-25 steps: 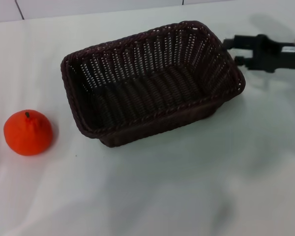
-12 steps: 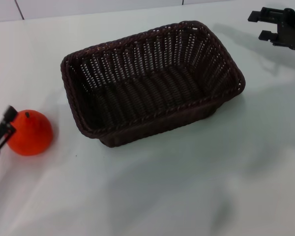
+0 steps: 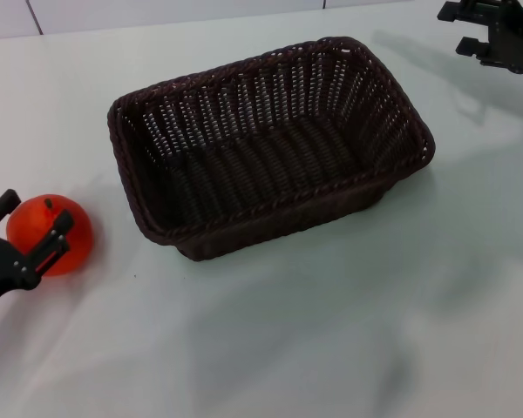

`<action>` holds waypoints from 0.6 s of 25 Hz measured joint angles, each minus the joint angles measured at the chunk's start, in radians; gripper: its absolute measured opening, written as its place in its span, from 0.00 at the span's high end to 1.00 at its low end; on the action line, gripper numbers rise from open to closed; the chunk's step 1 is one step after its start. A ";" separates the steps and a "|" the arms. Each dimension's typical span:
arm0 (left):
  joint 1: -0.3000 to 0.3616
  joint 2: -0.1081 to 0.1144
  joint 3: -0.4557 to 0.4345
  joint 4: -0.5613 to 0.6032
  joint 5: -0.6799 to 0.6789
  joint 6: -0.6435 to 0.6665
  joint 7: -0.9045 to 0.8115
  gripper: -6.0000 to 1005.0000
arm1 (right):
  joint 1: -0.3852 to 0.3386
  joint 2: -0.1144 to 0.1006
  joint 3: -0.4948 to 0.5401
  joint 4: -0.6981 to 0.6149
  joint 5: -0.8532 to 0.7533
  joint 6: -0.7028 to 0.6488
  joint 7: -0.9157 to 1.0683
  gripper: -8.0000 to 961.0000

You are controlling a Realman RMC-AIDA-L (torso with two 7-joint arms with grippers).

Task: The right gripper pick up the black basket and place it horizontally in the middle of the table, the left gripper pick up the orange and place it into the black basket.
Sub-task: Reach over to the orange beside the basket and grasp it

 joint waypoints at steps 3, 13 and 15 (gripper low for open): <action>-0.012 0.000 0.010 0.000 0.006 0.024 0.000 0.20 | 0.000 0.007 0.003 0.001 0.005 -0.006 -0.011 0.18; -0.035 0.006 0.019 -0.001 0.023 0.054 0.000 0.49 | -0.004 0.011 0.008 0.003 0.006 -0.034 -0.015 0.18; -0.036 0.006 0.019 -0.001 0.023 0.054 0.000 0.53 | -0.004 0.011 0.007 0.004 0.006 -0.036 -0.015 0.18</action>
